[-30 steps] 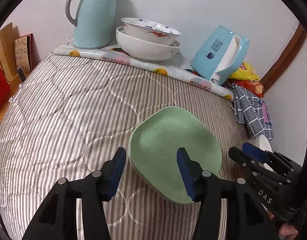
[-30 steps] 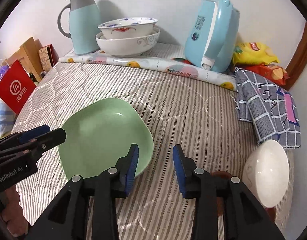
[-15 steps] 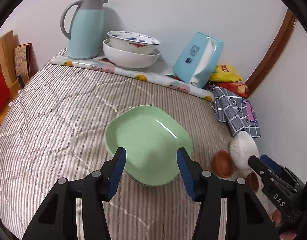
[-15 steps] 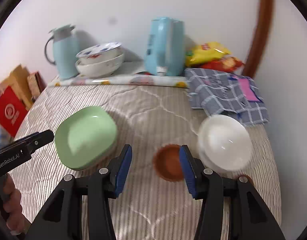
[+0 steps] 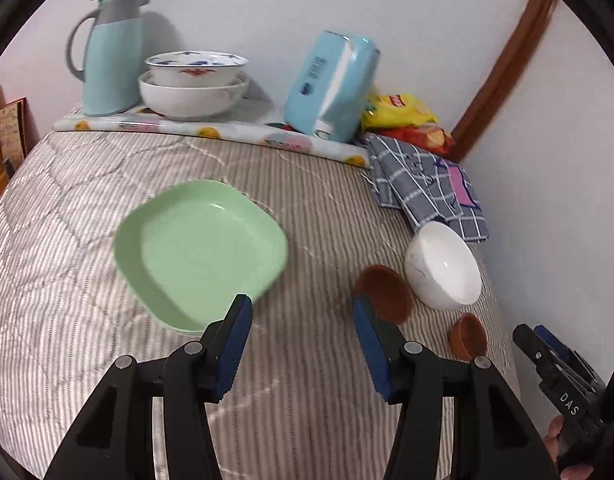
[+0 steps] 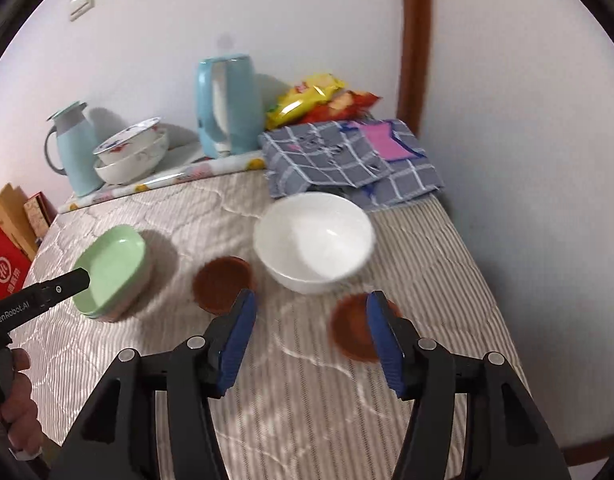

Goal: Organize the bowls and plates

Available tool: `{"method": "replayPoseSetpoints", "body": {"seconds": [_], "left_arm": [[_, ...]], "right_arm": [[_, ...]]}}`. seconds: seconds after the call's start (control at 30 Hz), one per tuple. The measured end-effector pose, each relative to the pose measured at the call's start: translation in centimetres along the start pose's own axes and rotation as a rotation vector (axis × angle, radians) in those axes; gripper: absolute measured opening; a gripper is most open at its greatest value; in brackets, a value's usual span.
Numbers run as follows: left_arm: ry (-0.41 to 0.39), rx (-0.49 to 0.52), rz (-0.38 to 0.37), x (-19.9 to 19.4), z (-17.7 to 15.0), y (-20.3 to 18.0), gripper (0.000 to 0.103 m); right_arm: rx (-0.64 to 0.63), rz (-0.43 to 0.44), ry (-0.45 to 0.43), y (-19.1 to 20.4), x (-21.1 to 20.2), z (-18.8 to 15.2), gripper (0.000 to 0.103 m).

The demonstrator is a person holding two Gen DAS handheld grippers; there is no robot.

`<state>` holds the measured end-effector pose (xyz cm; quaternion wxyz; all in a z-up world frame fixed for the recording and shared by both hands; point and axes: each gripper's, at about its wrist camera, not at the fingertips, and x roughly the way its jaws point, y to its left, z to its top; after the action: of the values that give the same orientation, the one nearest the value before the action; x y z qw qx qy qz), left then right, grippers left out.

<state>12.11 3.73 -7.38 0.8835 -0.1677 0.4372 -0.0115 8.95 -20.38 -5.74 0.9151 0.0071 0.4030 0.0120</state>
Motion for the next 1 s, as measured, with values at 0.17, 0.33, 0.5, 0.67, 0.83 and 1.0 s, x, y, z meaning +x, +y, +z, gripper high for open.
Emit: {"method": "replayPoseSetpoints", "body": {"seconds": [0.17,0.33,0.5,0.67,0.83,1.0], "left_arm": [[-0.007,0.009,0.002,0.7,-0.7,-2.3,0.051],[-0.028,0.012,0.019,1.8,-1.2,-3.8,0.051],[0.051,0.045,0.019,4.2,-1.1,-4.9,0.051],[0.095,0.063,0.039,6.2,-1.4,-5.7,0.051],[0.109,0.041,0.05,7.9,-1.2,-5.8,0.051],[0.128,0.031,0.053,9.4,-1.0,-5.9,0.051]], "right_arm": [[0.044,-0.007,0.032,-3.2,0.6,-1.0,0.057],[0.054,-0.02,0.033,-5.3,1.2,-1.8,0.057],[0.07,-0.003,0.057,-6.7,2.6,-2.2,0.057],[0.078,0.014,0.08,-7.4,4.3,-2.3,0.057],[0.076,0.015,0.1,-7.7,5.8,-2.1,0.055],[0.093,0.023,0.127,-8.3,7.4,-2.2,0.052]]}}
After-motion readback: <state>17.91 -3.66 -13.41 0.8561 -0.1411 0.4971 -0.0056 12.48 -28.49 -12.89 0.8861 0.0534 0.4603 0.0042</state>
